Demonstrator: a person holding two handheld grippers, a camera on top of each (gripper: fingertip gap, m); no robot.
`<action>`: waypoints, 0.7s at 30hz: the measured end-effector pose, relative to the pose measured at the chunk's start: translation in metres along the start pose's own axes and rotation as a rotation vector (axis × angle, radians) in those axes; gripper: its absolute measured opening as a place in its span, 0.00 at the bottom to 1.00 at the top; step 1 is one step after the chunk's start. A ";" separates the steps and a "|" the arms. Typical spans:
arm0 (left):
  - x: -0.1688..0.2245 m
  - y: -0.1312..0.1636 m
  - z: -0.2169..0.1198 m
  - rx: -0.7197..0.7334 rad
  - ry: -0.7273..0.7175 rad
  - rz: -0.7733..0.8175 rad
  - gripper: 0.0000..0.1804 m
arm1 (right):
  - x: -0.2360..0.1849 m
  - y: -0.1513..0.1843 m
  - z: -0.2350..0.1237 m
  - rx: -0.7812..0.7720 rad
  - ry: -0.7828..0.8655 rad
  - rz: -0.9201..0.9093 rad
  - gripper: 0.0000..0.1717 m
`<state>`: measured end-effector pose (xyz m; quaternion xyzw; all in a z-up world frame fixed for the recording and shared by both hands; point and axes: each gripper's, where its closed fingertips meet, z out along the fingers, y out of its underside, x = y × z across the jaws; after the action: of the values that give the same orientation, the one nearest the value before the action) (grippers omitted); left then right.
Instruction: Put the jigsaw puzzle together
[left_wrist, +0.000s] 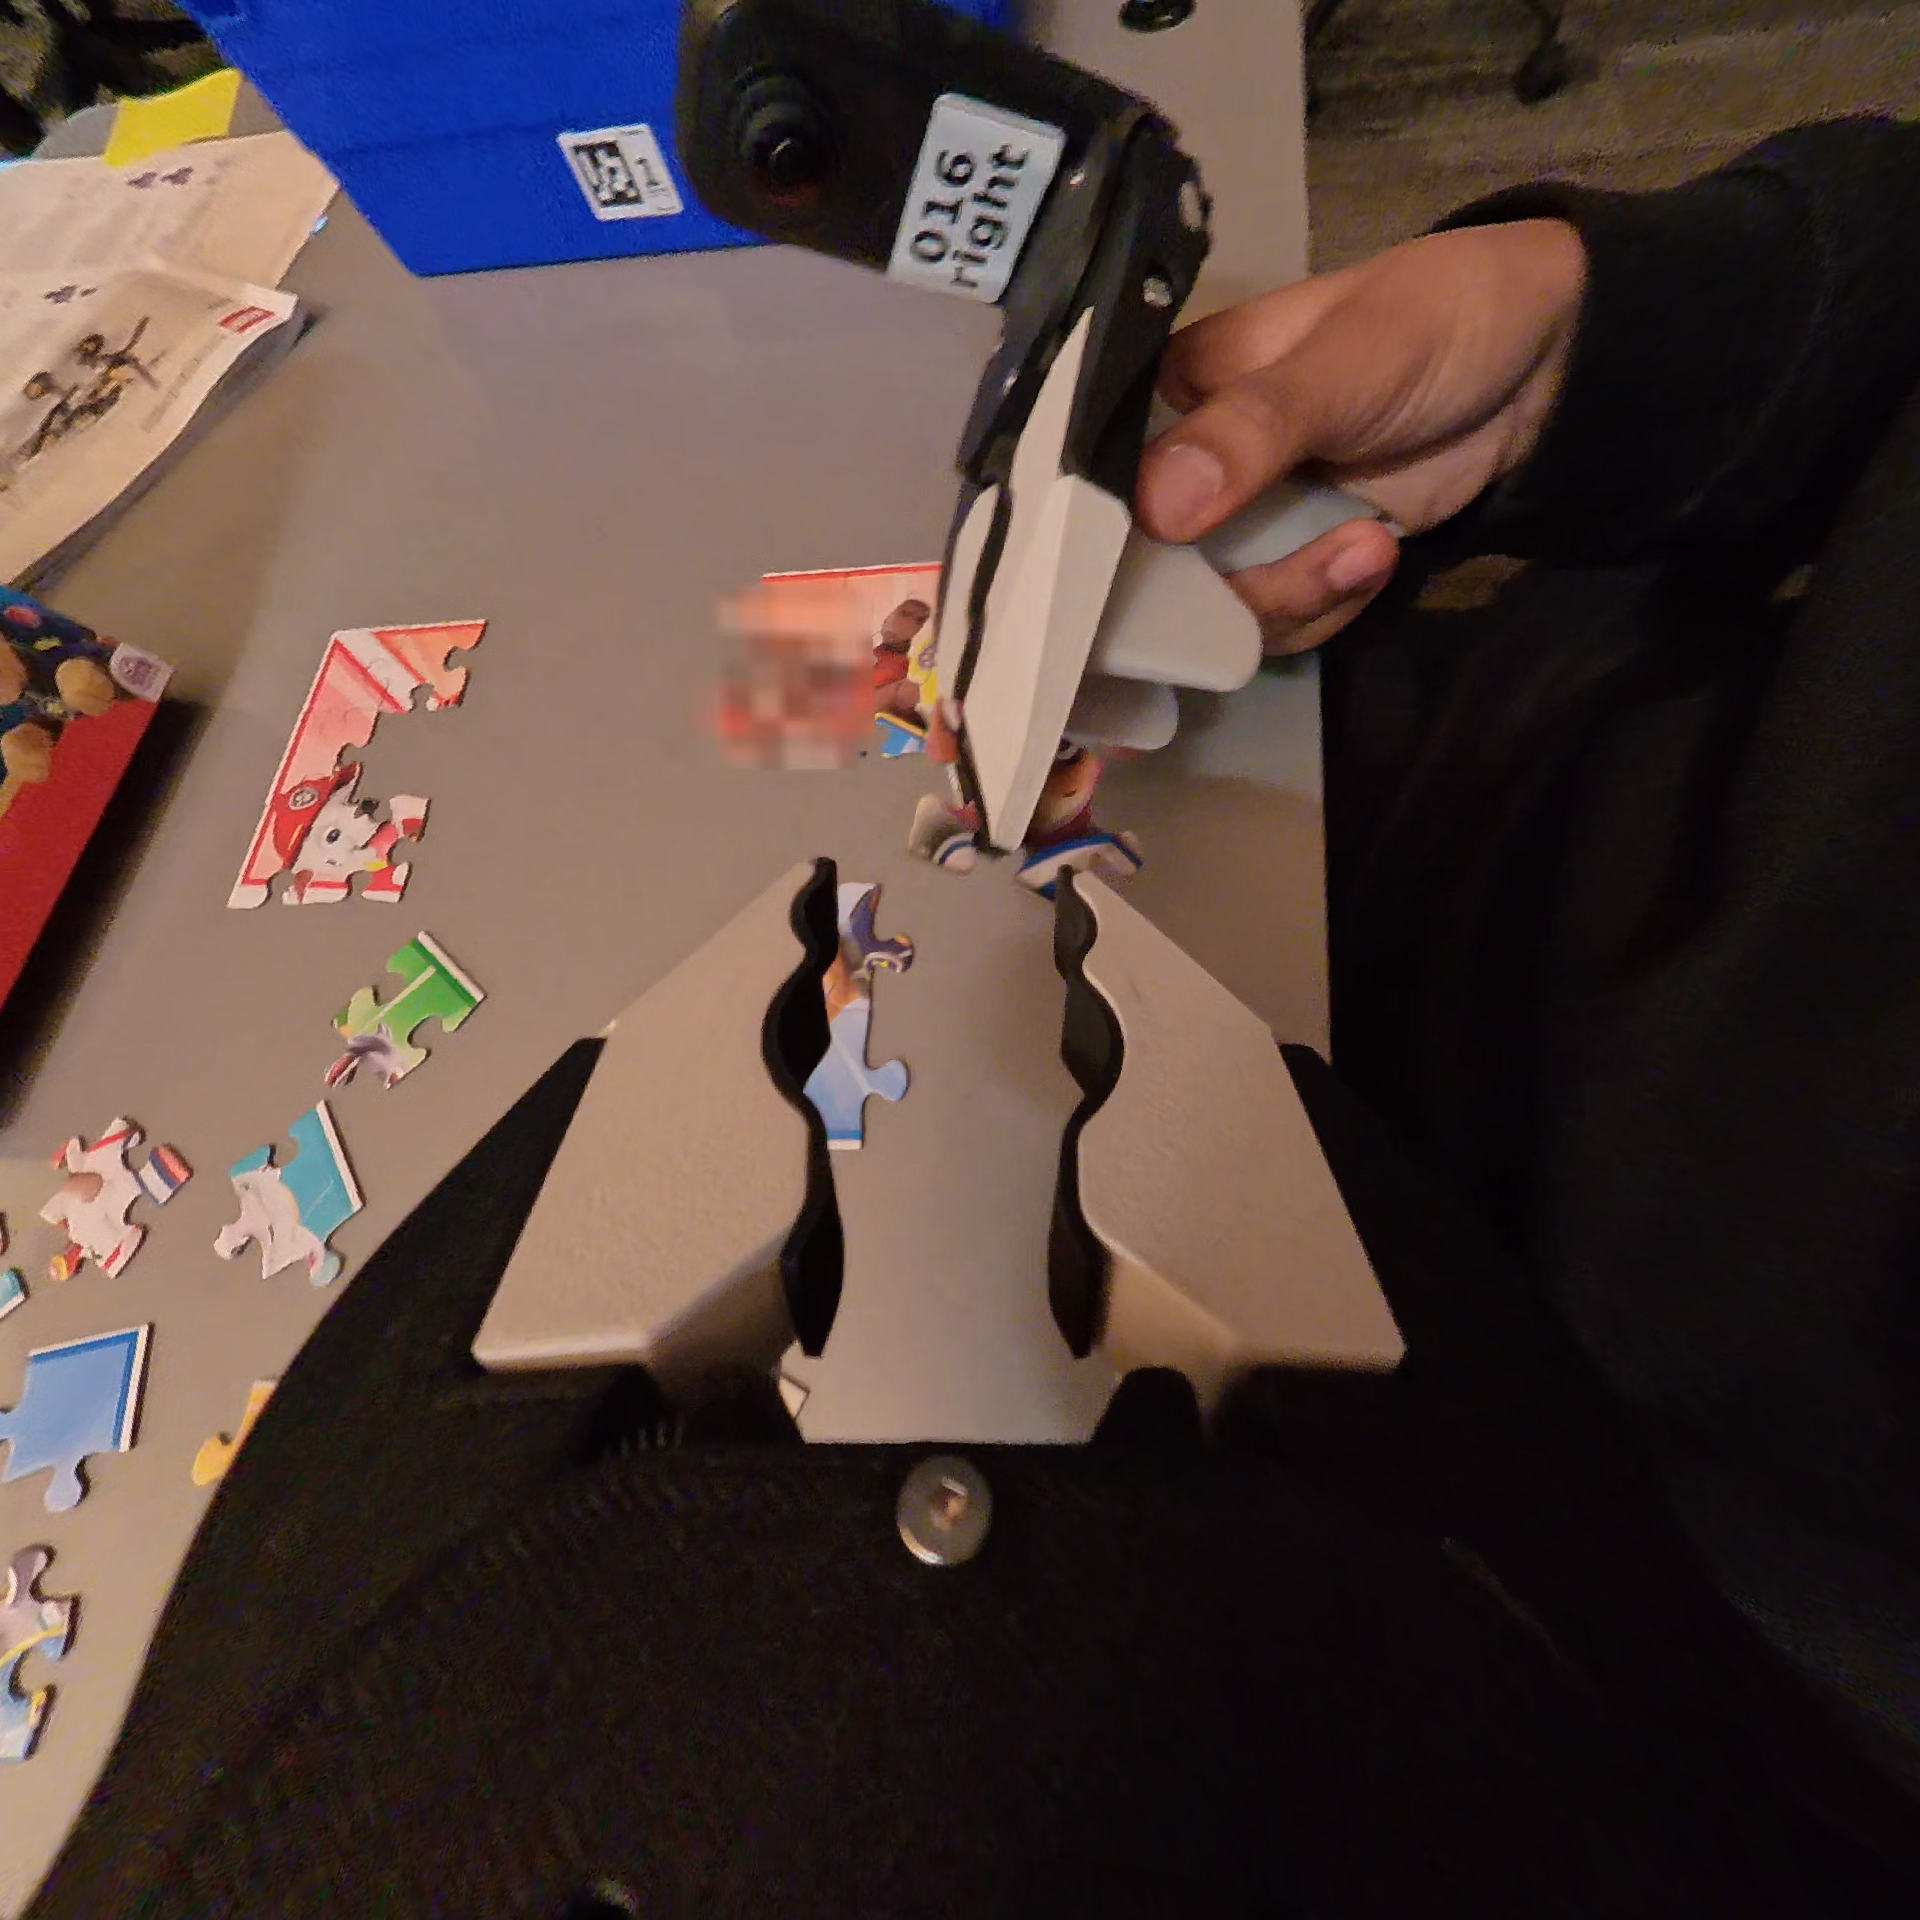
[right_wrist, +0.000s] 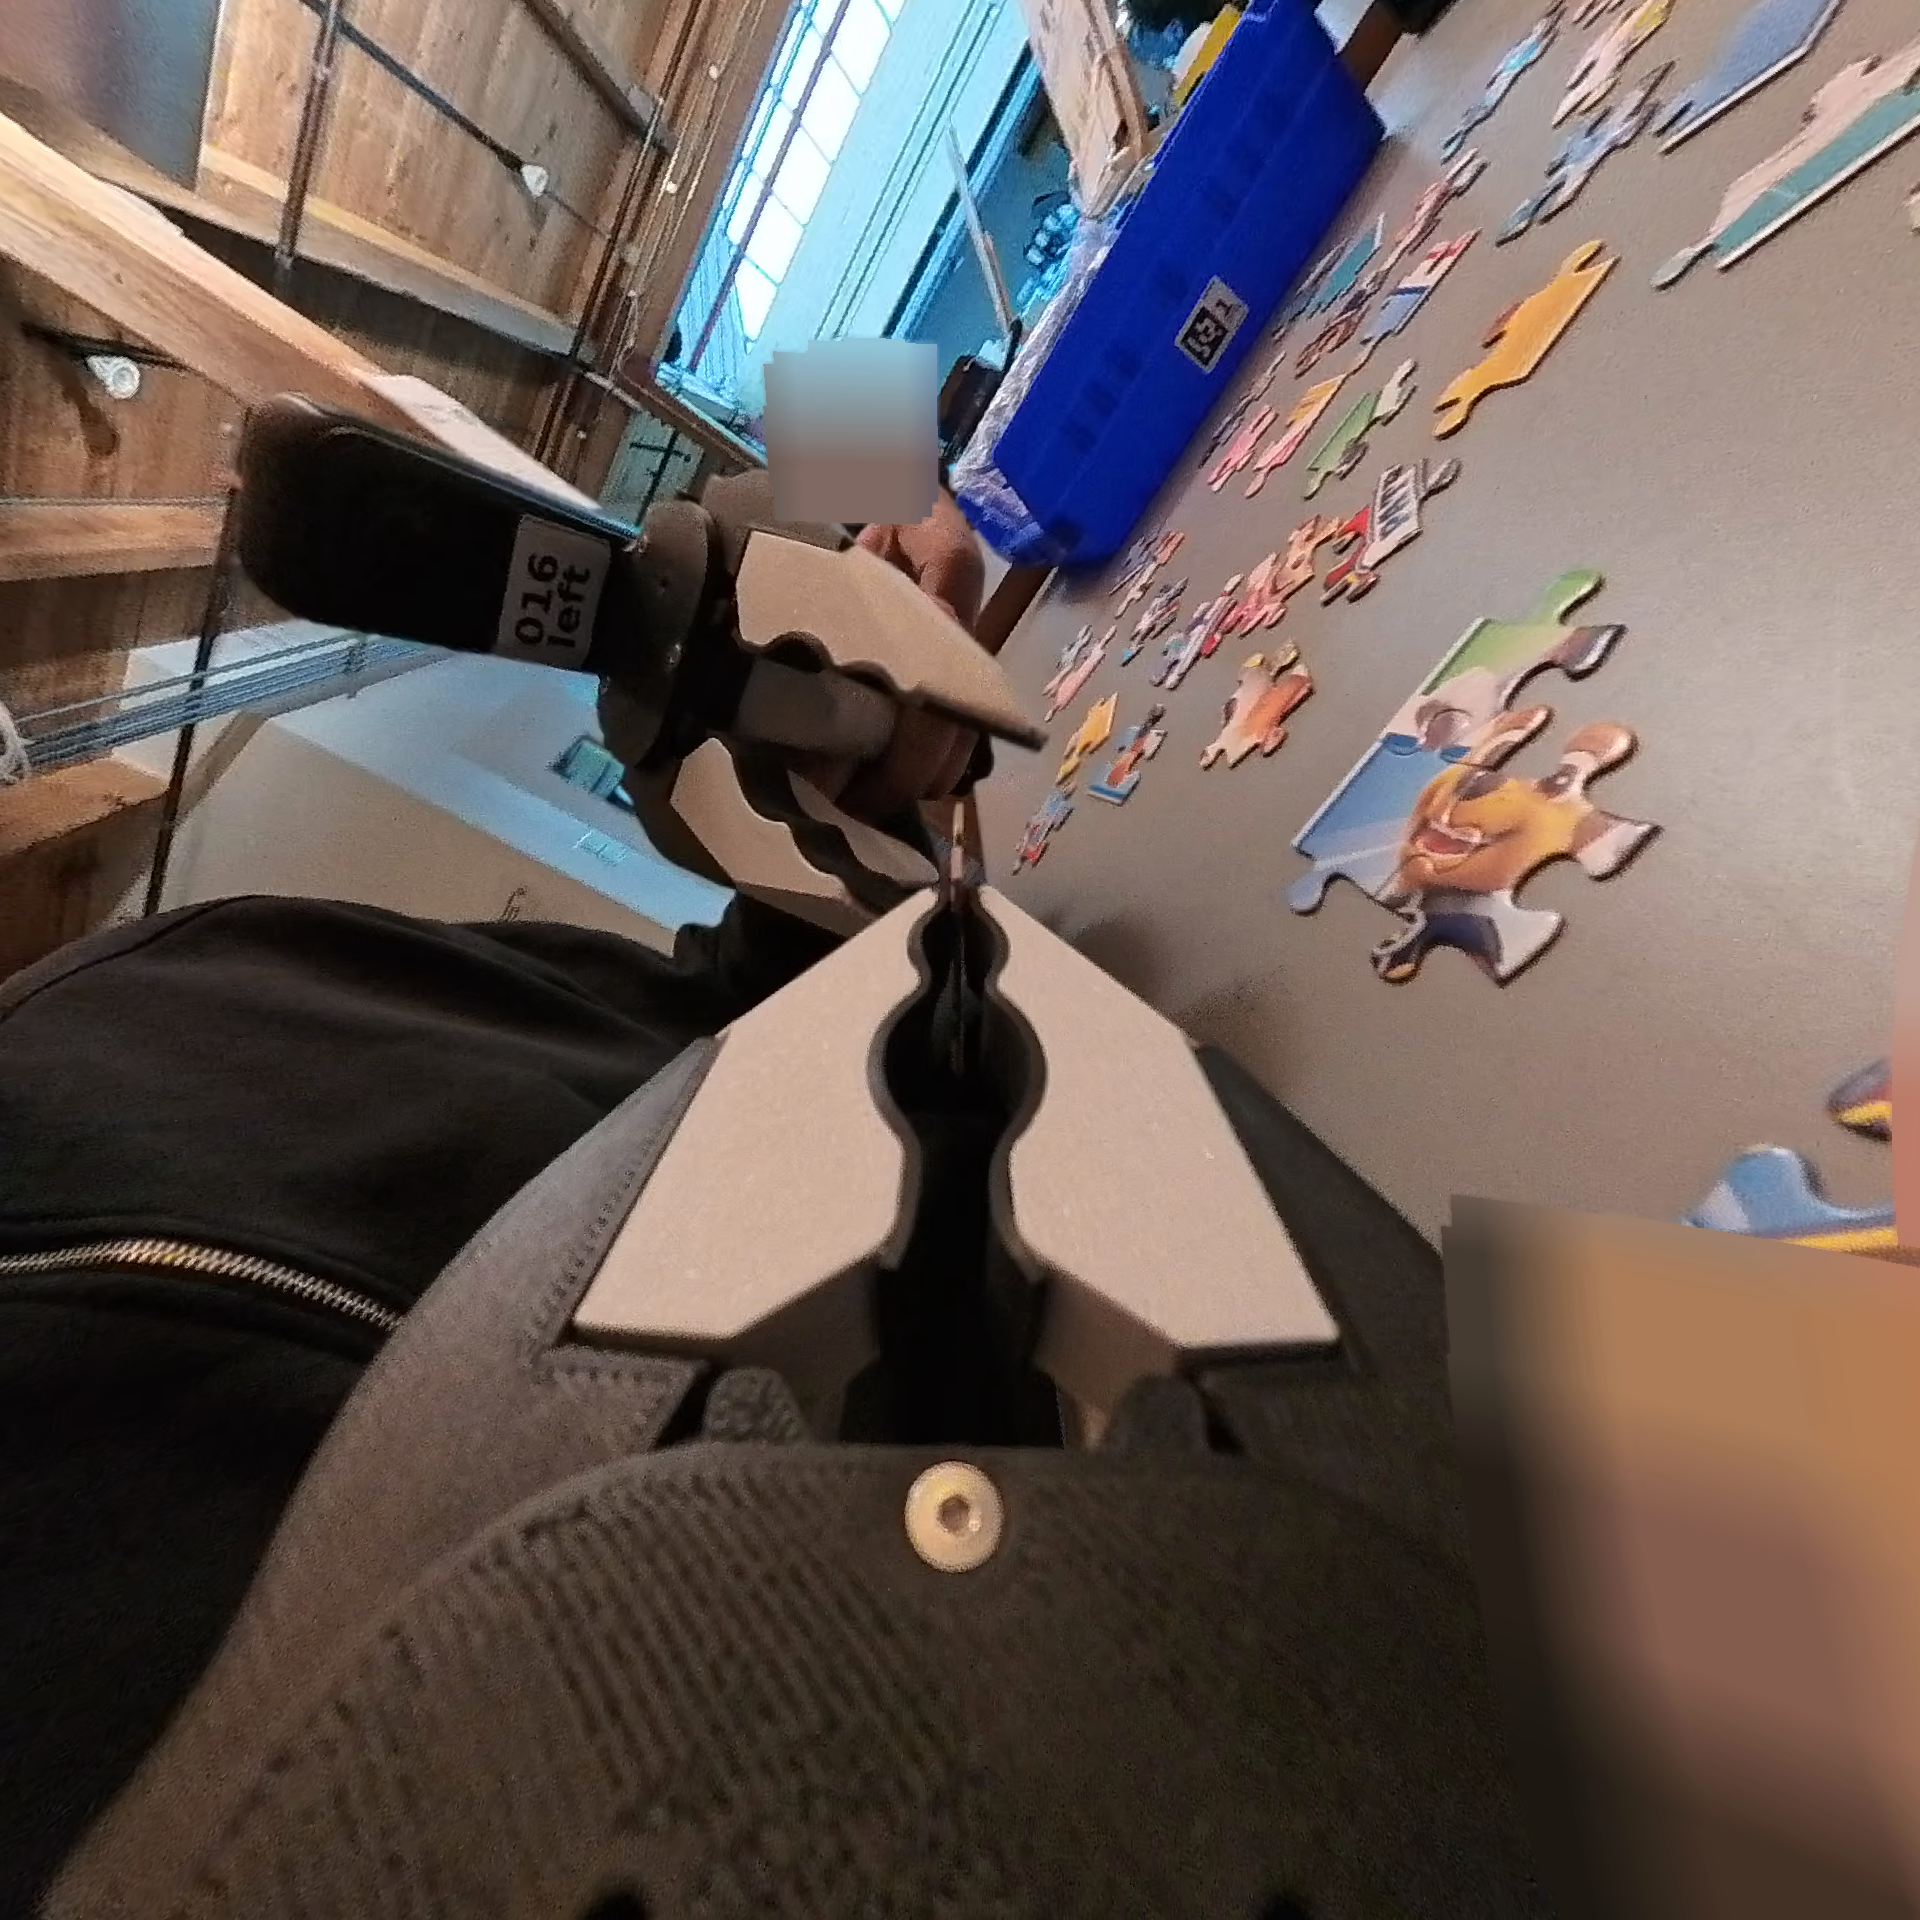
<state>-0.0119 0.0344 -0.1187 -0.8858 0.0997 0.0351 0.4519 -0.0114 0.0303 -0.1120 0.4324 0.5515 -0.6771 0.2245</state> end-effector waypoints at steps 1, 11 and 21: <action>-0.004 0.003 0.000 -0.002 -0.016 -0.014 0.23 | 0.002 -0.001 -0.002 0.011 0.022 -0.004 0.00; -0.004 0.025 0.011 0.039 -0.021 -0.285 0.25 | 0.010 -0.008 -0.006 0.143 0.251 -0.122 0.00; -0.012 0.030 0.009 0.097 -0.104 -0.458 0.24 | 0.049 -0.079 -0.084 0.389 0.571 -0.232 0.00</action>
<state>-0.0299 0.0269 -0.1459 -0.8596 -0.1259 -0.0275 0.4944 -0.0705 0.1405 -0.1104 0.5732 0.4984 -0.6421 -0.1035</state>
